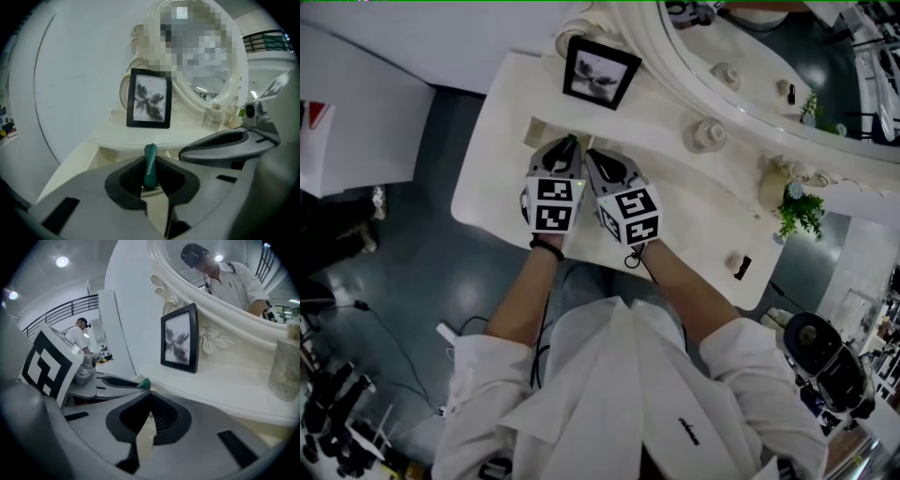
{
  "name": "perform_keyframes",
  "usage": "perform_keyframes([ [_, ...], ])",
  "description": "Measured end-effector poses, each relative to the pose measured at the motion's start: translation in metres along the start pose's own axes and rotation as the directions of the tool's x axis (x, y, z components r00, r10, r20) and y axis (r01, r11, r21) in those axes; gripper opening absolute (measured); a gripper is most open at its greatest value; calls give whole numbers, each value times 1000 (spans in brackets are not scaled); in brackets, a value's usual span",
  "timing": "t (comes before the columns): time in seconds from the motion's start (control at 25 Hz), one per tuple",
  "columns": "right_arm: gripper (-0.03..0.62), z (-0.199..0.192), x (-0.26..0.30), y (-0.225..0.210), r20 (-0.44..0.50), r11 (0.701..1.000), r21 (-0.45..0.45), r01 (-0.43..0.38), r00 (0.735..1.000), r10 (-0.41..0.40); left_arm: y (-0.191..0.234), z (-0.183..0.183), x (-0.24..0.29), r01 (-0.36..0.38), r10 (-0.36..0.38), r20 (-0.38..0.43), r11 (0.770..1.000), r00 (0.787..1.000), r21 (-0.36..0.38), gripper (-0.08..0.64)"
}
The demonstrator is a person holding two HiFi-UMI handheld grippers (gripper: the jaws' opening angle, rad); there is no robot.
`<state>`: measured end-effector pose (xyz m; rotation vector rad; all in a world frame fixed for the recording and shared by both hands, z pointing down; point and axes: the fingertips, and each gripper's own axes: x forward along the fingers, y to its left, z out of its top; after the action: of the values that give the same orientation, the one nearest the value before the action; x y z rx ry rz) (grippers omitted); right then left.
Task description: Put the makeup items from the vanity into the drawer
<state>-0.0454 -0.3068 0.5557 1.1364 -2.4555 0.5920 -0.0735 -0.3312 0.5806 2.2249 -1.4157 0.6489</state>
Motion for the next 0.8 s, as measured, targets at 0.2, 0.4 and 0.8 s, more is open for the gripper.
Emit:
perform_keyframes([
  [0.2, 18, -1, -4, -1, 2, 1000, -2, 6, 1000, -6, -2, 0, 0, 12, -12, -6, 1000, 1000, 7, 77],
  [0.4, 18, -4, -6, -1, -1, 1000, 1, 13, 1000, -13, -5, -1, 0, 23, -23, -4, 1000, 1000, 17, 110],
  [0.8, 18, -7, -12, -2, -1, 1000, 1, 26, 1000, -26, -3, 1, 0, 27, -27, 8, 1000, 1000, 15, 198],
])
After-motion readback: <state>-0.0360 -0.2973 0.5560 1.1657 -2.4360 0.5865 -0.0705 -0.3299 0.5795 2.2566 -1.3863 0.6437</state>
